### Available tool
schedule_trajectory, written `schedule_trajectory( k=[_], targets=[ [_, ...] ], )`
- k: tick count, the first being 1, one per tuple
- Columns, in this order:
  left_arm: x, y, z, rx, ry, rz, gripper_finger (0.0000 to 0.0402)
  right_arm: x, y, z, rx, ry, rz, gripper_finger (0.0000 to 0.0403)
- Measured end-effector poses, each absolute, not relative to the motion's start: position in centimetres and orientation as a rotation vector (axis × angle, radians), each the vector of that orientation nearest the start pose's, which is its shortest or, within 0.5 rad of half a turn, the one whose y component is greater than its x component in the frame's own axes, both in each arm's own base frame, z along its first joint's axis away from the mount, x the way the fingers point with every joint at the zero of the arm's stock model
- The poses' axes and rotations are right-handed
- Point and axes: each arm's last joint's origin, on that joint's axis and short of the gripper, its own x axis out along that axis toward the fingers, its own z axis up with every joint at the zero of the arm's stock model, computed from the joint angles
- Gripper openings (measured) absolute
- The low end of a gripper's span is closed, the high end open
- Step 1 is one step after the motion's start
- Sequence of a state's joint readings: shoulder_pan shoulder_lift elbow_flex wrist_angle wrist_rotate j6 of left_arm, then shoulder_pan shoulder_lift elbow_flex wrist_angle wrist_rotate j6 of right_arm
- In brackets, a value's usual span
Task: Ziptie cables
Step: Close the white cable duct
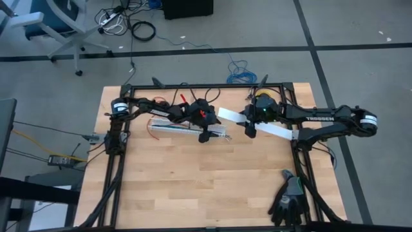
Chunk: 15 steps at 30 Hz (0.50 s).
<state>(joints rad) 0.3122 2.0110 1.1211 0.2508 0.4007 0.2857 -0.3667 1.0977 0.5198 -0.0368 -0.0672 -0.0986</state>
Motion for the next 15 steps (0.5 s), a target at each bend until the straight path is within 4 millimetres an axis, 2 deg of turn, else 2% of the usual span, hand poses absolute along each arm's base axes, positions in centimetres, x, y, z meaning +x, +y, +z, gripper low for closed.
schedule_trajectory(
  k=[8, 15],
  targets=[
    [39.4, 11.6, 12.3, 0.054, 0.593, -0.16, 0.0344, 20.1, -7.6, 19.7, 0.058, 0.637, -0.259, 0.0232],
    [39.4, 11.6, 12.0, 0.051, 0.605, -0.158, 0.0312, 19.9, -7.3, 19.4, 0.152, 0.67, -0.221, 0.0233]
  ],
)
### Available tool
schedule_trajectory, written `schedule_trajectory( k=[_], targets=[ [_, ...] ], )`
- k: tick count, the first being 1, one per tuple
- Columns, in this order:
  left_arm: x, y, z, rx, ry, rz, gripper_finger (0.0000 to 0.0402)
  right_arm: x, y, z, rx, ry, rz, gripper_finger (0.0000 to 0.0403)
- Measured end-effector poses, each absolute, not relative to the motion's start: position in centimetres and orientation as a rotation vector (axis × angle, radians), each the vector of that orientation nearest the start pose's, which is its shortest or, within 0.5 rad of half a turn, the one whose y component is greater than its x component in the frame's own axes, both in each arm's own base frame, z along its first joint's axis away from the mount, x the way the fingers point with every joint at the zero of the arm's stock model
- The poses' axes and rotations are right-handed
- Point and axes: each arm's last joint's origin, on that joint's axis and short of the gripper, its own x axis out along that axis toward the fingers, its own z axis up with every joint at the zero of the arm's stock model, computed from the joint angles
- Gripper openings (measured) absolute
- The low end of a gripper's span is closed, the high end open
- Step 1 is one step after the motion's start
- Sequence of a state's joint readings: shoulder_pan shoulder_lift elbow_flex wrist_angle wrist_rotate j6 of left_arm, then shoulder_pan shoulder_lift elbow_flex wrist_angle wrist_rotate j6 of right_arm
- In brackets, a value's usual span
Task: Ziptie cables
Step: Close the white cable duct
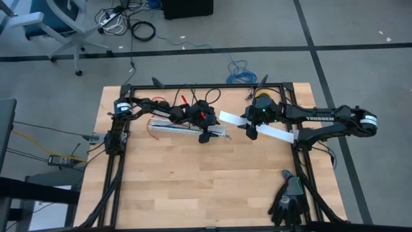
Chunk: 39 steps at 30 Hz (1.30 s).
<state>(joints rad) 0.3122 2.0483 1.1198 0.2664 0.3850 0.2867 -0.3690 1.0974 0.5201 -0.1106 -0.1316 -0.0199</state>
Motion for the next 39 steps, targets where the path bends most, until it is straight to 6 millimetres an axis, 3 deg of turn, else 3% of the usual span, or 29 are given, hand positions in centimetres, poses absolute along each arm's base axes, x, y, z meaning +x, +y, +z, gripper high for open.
schedule_trajectory(
  k=[15, 25, 39],
  targets=[
    [38.9, 12.2, 11.6, 0.061, 0.672, -0.119, 0.0251, 21.5, -6.8, 17.3, 0.201, 0.738, -0.164, 0.023],
    [37.6, 12.8, 12.6, 0.069, 0.757, -0.125, 0.025, 22.1, -7.0, 16.7, 0.194, 0.734, -0.165, 0.023],
    [37.4, 12.7, 12.5, 0.078, 0.779, -0.136, 0.025, 23.3, -7.2, 14.8, 0.155, 0.757, -0.141, 0.0231]
  ],
)
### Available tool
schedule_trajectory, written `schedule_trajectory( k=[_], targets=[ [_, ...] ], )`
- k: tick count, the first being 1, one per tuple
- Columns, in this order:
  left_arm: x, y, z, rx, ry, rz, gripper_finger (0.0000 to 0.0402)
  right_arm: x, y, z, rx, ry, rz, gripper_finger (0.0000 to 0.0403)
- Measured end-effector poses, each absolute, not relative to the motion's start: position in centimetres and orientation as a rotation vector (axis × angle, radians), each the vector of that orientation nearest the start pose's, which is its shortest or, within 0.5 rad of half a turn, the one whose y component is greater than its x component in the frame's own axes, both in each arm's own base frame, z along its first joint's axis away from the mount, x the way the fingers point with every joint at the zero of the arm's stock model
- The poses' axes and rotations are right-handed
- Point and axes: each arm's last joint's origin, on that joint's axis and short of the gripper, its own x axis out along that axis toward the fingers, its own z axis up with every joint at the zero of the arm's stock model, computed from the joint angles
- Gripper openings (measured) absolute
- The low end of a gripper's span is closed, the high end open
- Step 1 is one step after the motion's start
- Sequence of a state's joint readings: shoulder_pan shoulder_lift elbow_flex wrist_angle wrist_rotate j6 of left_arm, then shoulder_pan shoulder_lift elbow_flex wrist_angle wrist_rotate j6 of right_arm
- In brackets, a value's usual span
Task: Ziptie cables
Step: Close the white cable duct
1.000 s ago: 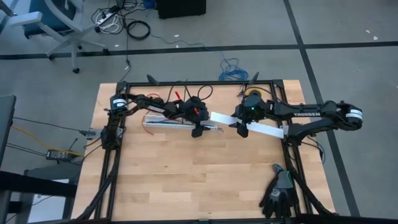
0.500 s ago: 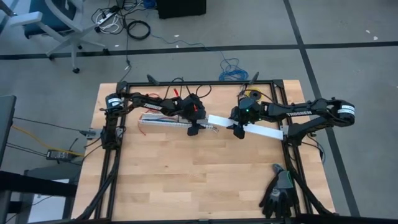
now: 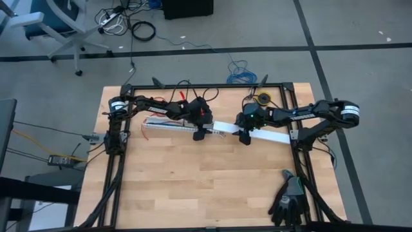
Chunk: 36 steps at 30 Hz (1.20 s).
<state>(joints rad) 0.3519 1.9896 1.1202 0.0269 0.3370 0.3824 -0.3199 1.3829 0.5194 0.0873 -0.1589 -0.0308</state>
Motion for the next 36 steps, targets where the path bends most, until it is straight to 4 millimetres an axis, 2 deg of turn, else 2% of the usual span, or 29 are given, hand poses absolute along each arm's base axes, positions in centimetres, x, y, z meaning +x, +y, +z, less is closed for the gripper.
schedule_trajectory(
  k=[13, 22, 30, 36],
  targets=[
    [37.4, 12.8, 12.5, 0.086, 0.781, -0.114, 0.025, 23.7, -7.3, 14.2, 0.062, 0.786, -0.161, 0.0236],
    [37.4, 12.8, 12.5, 0.086, 0.784, -0.112, 0.025, 24.0, -6.2, 14.3, -0.078, 0.807, -0.207, 0.0231],
    [37.4, 12.8, 12.5, 0.086, 0.785, -0.112, 0.025, 23.6, -6.1, 15.5, -0.098, 0.766, -0.242, 0.0232],
    [37.4, 12.8, 12.5, 0.086, 0.785, -0.112, 0.025, 23.4, -6.5, 14.9, -0.016, 0.802, -0.164, 0.0234]
  ],
)
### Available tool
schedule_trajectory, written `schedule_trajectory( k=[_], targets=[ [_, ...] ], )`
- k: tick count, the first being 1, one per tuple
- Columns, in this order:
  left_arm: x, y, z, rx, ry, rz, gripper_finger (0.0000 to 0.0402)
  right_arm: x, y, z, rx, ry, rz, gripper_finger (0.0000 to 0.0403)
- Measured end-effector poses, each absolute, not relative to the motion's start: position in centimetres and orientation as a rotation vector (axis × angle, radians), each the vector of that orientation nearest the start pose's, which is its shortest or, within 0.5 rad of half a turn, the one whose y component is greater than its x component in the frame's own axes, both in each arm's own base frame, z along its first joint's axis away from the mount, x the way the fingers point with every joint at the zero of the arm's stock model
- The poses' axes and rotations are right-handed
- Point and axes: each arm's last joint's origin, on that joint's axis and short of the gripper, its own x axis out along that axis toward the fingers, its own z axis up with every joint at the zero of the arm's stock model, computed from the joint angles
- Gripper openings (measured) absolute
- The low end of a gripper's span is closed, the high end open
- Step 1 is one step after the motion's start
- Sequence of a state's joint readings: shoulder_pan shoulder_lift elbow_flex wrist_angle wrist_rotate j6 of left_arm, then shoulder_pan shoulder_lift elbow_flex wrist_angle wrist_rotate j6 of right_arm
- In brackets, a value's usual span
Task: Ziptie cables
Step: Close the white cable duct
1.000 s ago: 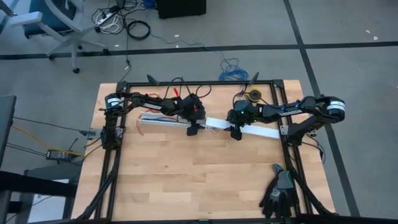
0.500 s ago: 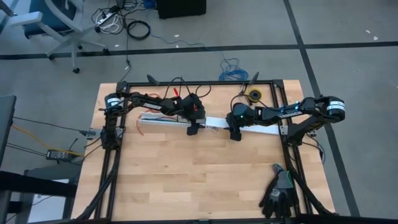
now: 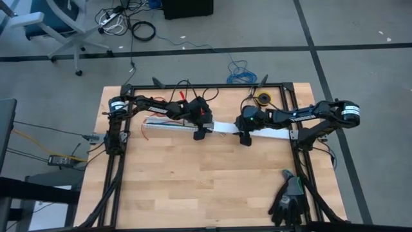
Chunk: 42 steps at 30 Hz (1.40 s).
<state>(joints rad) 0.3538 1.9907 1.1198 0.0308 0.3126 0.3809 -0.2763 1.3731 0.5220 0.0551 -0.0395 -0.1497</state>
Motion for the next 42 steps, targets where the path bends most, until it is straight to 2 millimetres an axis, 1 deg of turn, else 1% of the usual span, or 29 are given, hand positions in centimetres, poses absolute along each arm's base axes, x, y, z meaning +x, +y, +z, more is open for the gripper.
schedule_trajectory(
  k=[8, 13, 16, 21, 27, 31, 35, 39, 42],
  targets=[
    [37.4, 12.8, 12.5, 0.082, 0.784, -0.112, 0.025, 23.4, -6.8, 15.0, -0.006, 0.785, -0.179, 0.0233],
    [37.5, 12.9, 12.5, 0.046, 0.767, -0.088, 0.0252, 23.4, -6.9, 15.0, 0.003, 0.784, -0.188, 0.0234],
    [37.6, 12.9, 12.5, 0.031, 0.754, -0.074, 0.0263, 23.4, -6.9, 15.0, 0.002, 0.784, -0.192, 0.0233],
    [37.8, 12.7, 12.6, 0.041, 0.74, -0.079, 0.0294, 23.4, -6.9, 15.0, 0.002, 0.784, -0.192, 0.0233],
    [38.4, 12.2, 13.0, 0.071, 0.676, -0.086, 0.0321, 23.4, -6.9, 15.0, 0.001, 0.784, -0.191, 0.0233],
    [38.7, 12.0, 13.4, 0.087, 0.637, -0.087, 0.0323, 23.2, -6.8, 15.4, -0.001, 0.773, -0.193, 0.0231],
    [39.0, 12.0, 13.4, 0.095, 0.616, -0.087, 0.0323, 22.8, -6.8, 16.3, -0.005, 0.747, -0.201, 0.0232],
    [39.2, 12.0, 12.8, 0.097, 0.611, -0.09, 0.0321, 22.4, -6.9, 17.1, -0.007, 0.724, -0.209, 0.0233],
    [39.2, 11.9, 12.7, 0.096, 0.616, -0.09, 0.0314, 22.2, -6.9, 17.1, -0.004, 0.732, -0.21, 0.0232]
  ],
)
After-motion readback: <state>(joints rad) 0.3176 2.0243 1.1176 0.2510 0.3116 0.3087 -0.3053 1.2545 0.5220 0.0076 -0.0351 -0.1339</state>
